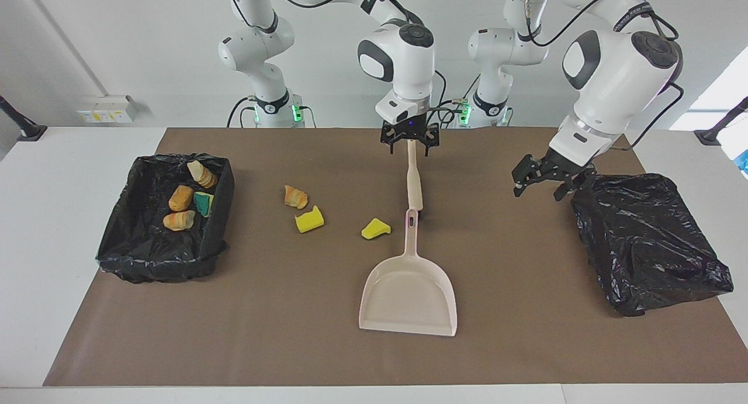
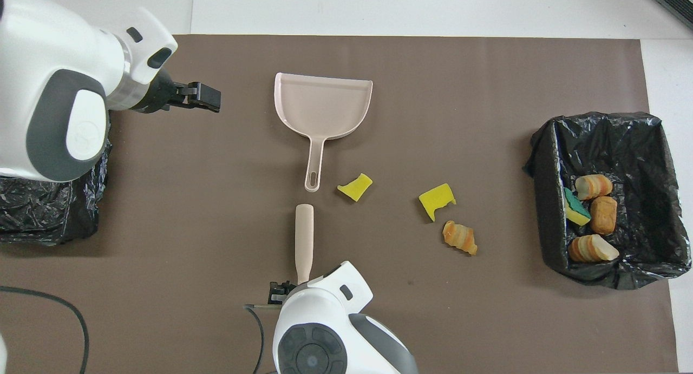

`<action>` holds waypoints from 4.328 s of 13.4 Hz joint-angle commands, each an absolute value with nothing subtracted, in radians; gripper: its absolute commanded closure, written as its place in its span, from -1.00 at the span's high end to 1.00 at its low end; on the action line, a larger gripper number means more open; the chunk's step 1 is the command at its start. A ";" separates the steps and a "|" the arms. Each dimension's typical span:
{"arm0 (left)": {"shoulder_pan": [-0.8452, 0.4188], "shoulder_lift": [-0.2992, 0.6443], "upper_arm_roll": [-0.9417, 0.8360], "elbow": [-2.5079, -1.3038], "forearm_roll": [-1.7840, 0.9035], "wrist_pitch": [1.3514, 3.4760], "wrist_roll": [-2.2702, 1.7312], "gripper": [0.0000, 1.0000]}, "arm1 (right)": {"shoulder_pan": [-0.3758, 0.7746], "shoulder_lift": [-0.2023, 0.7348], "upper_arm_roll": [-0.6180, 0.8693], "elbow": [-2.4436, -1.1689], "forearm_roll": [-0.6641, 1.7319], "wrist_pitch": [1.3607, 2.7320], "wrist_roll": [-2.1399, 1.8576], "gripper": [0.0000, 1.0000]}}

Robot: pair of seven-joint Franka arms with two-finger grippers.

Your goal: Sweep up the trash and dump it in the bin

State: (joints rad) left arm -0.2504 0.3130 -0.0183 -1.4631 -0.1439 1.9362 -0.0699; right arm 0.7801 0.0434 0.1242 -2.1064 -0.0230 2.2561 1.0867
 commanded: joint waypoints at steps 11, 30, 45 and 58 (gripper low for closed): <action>-0.540 0.549 -0.005 -1.422 -0.065 1.985 -0.166 1.00 | 0.816 0.038 0.121 -2.187 -0.028 2.367 1.146 1.00; -0.577 0.538 -0.005 -1.457 -0.072 1.910 -0.295 -0.41 | 0.839 0.135 0.121 -2.187 -0.095 2.451 1.154 0.55; -0.345 0.416 0.026 -1.451 0.025 1.824 0.246 -1.00 | 0.792 0.046 0.118 -2.141 -0.095 2.260 1.132 -1.00; -0.179 0.151 0.021 -1.821 0.179 1.783 1.192 -1.00 | 0.416 -0.201 0.112 -2.258 -0.052 1.838 1.020 -1.00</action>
